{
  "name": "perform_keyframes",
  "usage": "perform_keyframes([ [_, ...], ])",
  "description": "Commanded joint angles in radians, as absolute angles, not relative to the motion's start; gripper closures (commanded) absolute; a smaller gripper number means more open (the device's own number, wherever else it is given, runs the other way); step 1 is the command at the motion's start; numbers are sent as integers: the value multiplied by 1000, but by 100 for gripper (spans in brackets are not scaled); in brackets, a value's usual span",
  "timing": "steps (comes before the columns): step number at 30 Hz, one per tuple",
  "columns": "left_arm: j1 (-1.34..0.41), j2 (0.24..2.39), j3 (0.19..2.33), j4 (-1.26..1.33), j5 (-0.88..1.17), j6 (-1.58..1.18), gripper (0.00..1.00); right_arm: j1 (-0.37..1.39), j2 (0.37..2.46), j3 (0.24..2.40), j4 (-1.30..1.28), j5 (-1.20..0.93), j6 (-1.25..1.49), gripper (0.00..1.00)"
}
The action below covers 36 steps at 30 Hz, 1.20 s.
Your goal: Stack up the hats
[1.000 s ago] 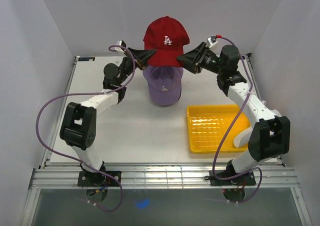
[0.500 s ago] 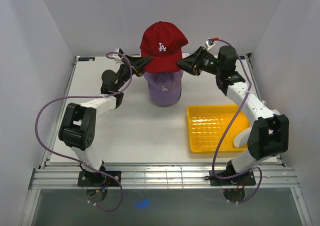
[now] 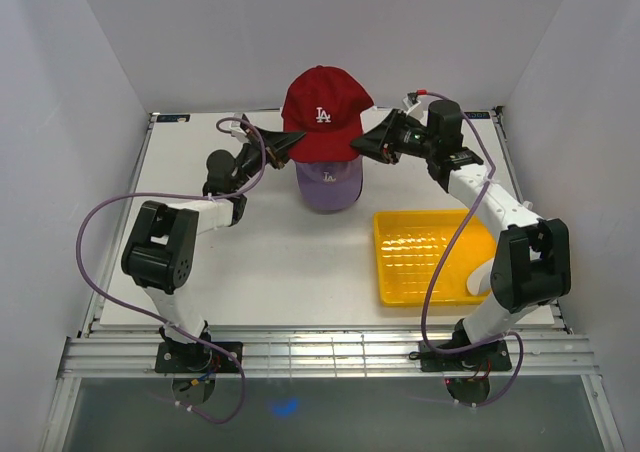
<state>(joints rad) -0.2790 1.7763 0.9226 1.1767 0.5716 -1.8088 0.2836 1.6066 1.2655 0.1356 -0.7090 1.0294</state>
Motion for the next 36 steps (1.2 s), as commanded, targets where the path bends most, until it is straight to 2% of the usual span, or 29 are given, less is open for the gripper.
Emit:
perform_keyframes([
  [1, -298, 1746, 919, 1215, 722, -1754, 100, 291, 1628, 1259, 130, -680, 934, 68],
  [27, -298, 1715, 799, 1091, 816, -1617, 100, 275, 1626, 1226, 71, -646, 876, 68],
  [36, -299, 1732, 772, 1066, 845, -1568, 100, 256, 1614, 1178, 60, -621, 848, 72],
])
